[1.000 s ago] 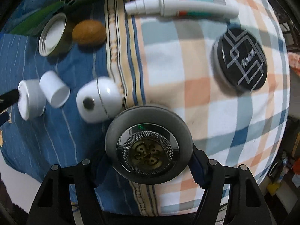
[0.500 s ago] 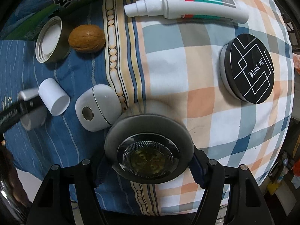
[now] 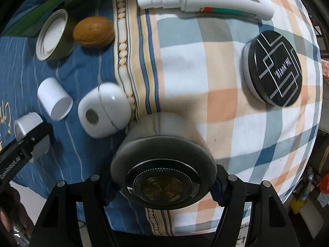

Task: Organize rigid objects
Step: 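Carry the white jar and silver tin with both tools over the cardboard box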

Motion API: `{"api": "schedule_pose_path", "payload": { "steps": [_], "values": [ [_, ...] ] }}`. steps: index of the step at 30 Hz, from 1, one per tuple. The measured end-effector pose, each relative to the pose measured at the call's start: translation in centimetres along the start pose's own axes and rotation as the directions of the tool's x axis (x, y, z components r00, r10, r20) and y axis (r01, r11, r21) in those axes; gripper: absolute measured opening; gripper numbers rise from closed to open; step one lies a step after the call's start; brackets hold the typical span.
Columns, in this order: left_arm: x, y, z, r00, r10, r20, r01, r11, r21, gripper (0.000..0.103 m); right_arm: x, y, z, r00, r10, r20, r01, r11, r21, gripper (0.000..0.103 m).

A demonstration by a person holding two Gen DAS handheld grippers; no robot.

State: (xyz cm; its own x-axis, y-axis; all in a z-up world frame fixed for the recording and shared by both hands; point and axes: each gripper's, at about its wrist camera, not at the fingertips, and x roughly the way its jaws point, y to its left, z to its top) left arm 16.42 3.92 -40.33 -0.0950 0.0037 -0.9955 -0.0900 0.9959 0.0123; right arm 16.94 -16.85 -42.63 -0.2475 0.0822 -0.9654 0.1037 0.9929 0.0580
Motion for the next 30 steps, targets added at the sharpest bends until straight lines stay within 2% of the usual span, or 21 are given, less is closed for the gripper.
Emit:
{"api": "schedule_pose_path", "payload": {
  "steps": [6, 8, 11, 14, 16, 17, 20, 21, 25, 30],
  "values": [
    [-5.1, -2.3, -2.8, 0.998, -0.026, 0.052, 0.025, 0.999, 0.02, 0.066, -2.1, -0.8, -3.3, 0.999, 0.03, 0.039, -0.028, 0.999, -0.031, 0.072],
    [-7.2, -3.2, -3.9, 0.996, -0.054, 0.071, 0.052, 0.998, 0.035, 0.066, -2.7, -1.0, -3.8, 0.998, 0.048, 0.048, -0.046, 0.998, -0.036, 0.072],
    [-10.1, -4.3, -5.3, 0.992, -0.09, 0.094, 0.084, 0.995, 0.058, 0.066, -5.5, -1.8, -5.3, 0.992, 0.086, 0.09, -0.082, 0.996, -0.047, 0.072],
    [-14.7, -5.7, -6.6, 0.982, -0.119, 0.147, 0.105, 0.989, 0.101, 0.066, -8.5, -2.7, -6.1, 0.982, 0.118, 0.146, -0.112, 0.992, -0.052, 0.072],
    [-15.8, -4.8, -5.9, 0.975, -0.129, 0.179, 0.108, 0.987, 0.123, 0.066, -11.0, -3.1, -5.9, 0.975, 0.139, 0.176, -0.131, 0.99, -0.056, 0.072],
    [-17.7, -5.3, -5.9, 0.969, -0.139, 0.206, 0.112, 0.984, 0.138, 0.066, -12.3, -3.5, -5.9, 0.97, 0.149, 0.192, -0.141, 0.988, -0.057, 0.072],
    [-18.6, -4.5, -3.7, 0.954, -0.159, 0.253, 0.122, 0.98, 0.156, 0.066, -16.6, -2.3, -4.4, 0.955, 0.165, 0.246, -0.152, 0.986, -0.073, 0.072],
    [-20.3, -5.1, -3.2, 0.946, -0.168, 0.276, 0.126, 0.978, 0.165, 0.066, -18.2, -2.0, -3.6, 0.949, 0.171, 0.264, -0.154, 0.984, -0.086, 0.072],
    [-22.3, -7.0, 0.1, 0.925, -0.175, 0.338, 0.118, 0.976, 0.182, 0.066, -23.7, -1.5, -0.6, 0.924, 0.2, 0.326, -0.164, 0.977, -0.135, 0.072],
    [-24.1, -9.6, 4.9, 0.909, -0.16, 0.386, 0.097, 0.979, 0.178, 0.066, -27.5, -1.6, 4.0, 0.91, 0.194, 0.367, -0.138, 0.975, -0.174, 0.072]
  ]
}}
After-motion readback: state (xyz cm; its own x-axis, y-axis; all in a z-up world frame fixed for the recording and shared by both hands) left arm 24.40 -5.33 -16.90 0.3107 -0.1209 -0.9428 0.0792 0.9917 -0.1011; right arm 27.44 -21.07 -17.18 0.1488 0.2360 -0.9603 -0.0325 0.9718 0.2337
